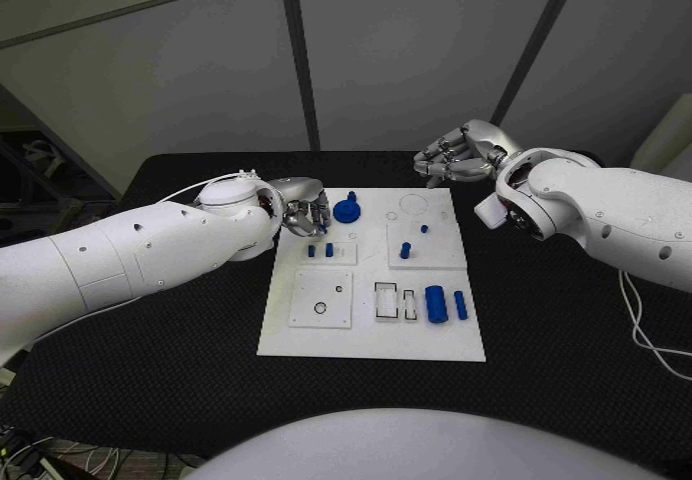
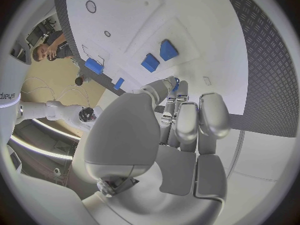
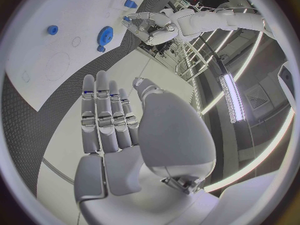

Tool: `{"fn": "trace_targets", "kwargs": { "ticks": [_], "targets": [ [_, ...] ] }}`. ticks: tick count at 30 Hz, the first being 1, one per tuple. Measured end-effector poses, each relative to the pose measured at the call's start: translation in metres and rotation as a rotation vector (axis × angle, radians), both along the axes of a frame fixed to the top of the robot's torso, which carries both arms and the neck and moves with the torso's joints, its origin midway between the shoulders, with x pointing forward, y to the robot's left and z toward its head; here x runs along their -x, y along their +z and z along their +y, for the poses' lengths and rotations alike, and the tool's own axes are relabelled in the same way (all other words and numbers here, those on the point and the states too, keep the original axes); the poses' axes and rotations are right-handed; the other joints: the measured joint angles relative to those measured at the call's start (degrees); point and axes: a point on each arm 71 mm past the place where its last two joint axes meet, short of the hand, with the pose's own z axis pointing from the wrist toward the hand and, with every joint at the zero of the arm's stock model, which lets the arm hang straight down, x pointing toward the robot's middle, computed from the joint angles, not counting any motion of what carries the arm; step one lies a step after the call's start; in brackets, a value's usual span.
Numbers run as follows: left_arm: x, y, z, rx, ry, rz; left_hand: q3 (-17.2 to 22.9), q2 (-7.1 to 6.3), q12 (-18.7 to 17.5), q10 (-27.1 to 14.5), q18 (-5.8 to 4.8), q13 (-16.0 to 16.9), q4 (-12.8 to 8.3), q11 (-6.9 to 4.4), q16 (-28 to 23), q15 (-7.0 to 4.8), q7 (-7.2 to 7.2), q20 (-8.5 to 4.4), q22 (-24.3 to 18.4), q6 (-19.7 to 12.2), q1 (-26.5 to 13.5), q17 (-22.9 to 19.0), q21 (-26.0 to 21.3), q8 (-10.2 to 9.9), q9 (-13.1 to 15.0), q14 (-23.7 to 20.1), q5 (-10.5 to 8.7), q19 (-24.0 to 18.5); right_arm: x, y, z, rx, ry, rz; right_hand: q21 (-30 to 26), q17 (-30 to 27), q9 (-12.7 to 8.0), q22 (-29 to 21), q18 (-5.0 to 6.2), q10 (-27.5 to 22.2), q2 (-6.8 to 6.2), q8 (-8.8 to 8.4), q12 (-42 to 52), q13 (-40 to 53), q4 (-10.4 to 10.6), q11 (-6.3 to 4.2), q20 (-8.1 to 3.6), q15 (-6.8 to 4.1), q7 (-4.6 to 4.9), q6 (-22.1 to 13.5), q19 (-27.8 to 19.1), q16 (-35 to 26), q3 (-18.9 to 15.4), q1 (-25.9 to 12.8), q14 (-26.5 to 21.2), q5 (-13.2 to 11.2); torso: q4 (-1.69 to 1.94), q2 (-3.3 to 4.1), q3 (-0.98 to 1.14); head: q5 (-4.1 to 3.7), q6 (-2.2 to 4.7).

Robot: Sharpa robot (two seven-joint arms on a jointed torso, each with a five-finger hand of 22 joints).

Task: Assemble the parts on the task board

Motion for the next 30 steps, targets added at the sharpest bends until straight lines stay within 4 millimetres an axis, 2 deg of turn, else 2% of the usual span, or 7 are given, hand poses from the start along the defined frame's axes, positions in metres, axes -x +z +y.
{"fn": "trace_targets", "kwargs": {
  "ticks": [30],
  "targets": [
    [-0.0027, -0.0029, -0.0058, -0.017, -0.003, 0.033, -0.01, -0.26, -1.06, -0.02, -0.01, 0.01, 0.01, 0.02, 0.00, 0.01, 0.00, 0.21, 0.00, -0.01, -0.63, -0.62, -1.00, -0.39, -0.02, -0.41, -0.46, -0.22, -0.0003, -0.0002, 0.0000, 0.001, -0.001, 0.001, 0.00, 0.00, 0.00, 0.01, 0.00, 0.00, 0.00, 0.00, 0.00, -0.01, 0.00, 0.00, 0.00, 0.00, 0.00, 0.00, 0.00, 0.00, 0.00, 0.00, 0.00, 0.00, -0.04, 0.03, -0.02, -0.30, -0.20]
  ]
}}
